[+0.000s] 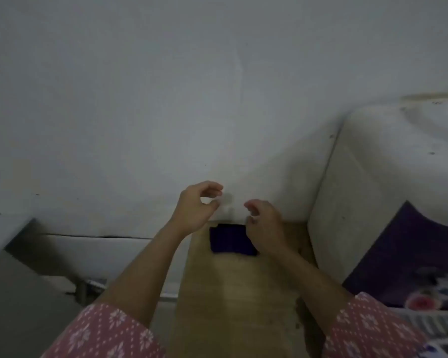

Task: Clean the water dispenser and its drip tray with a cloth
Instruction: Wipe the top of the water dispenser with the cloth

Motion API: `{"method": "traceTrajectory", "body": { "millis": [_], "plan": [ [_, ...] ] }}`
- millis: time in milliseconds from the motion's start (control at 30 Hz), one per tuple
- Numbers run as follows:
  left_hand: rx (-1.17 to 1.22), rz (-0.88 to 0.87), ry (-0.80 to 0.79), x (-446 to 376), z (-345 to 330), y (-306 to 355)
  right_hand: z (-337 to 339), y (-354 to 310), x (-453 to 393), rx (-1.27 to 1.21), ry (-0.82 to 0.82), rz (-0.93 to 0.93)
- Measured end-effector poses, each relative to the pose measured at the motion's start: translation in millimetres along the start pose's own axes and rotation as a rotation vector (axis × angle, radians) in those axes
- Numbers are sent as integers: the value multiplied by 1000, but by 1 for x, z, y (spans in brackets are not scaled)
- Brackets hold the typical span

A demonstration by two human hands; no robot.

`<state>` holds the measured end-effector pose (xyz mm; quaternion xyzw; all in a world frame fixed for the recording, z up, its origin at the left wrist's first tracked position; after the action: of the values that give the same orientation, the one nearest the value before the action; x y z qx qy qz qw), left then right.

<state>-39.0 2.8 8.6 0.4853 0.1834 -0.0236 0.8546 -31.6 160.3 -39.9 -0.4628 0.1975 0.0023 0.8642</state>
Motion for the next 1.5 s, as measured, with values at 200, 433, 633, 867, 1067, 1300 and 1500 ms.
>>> {"method": "traceTrajectory", "body": {
  "millis": [200, 433, 633, 867, 1067, 1300, 1500],
  "plan": [
    [-47, 66, -173, 0, -45, -69, -47, 51, 4, 250, -263, 81],
    [-30, 182, -220, -2, -70, -123, -95, 84, 11, 502, -478, 171],
    [48, 225, -212, -4, -70, -120, -81, 68, -1, 224, -71, -56],
    [297, 275, -137, -7, -55, -65, -38, 37, -1, -373, 114, -462],
    [612, 177, -209, 3, -28, 27, 11, -28, 14, -1226, -191, -720],
    [505, -162, -101, 24, -12, 156, 103, -105, 26, -1505, -160, -604],
    [211, -449, 92, 48, -6, 253, 192, -129, 46, -1429, -114, -442]
  ]
}}
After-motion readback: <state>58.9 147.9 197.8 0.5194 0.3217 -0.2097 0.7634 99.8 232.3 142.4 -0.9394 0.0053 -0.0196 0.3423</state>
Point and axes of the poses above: each hand's wrist, its own x-axis away from the middle knuckle, its own z-axis out of the back of the hand, y = z × x, the point moved 4 cm from there along -x, towards the middle knuckle, and after that the axes turned 14 degrees about y, right-handed, at the moved point
